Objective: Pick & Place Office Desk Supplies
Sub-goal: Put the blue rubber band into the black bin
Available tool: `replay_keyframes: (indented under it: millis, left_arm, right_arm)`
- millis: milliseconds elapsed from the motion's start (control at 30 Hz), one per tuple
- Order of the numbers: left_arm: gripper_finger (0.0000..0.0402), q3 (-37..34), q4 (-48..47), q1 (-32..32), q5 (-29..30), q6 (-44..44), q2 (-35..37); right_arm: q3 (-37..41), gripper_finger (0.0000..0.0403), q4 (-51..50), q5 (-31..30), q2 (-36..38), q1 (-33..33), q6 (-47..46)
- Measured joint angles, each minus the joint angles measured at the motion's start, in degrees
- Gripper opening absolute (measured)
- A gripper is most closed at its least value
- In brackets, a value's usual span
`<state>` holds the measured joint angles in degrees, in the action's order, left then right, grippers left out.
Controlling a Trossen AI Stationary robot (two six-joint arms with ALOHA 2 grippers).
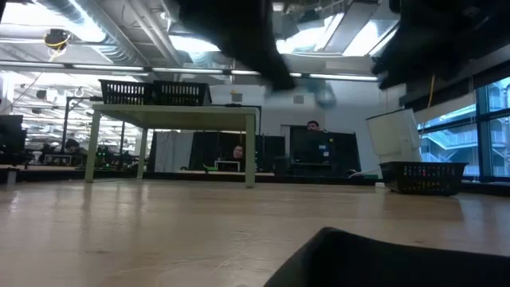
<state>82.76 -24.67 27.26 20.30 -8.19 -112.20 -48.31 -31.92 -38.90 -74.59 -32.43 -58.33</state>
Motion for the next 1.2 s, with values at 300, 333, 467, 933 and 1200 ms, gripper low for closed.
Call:
replay_keyframes:
  millis: [300,333,467,933,1200]
  left_arm:
    - [0.0002,0.0,1.4,4.0,24.2,1.7,12.3]
    - [0.0002,0.0,2.7,4.6,26.9,2.0,13.2]
    - [0.0003,0.0,10.2,6.9,36.1,6.1,15.0]
    - [0.0003,0.1,29.5,8.9,32.4,22.6,14.3]
    - [0.0003,0.1,30.1,7.2,28.4,21.4,11.7]
  right_arm:
    - [0.0,0.0203,16.9,-8.1,-0.4,-4.5,15.0]
    - [0.0,0.0203,19.2,-8.7,-0.9,-4.9,17.2]
    - [0.0,0.0203,30.3,-9.1,-3.5,-5.3,26.2]
    - [0.0,0.0203,64.2,2.5,-9.0,-4.6,44.5]
    - [0.0,0.0203,71.5,8.6,-9.0,-4.4,50.4]
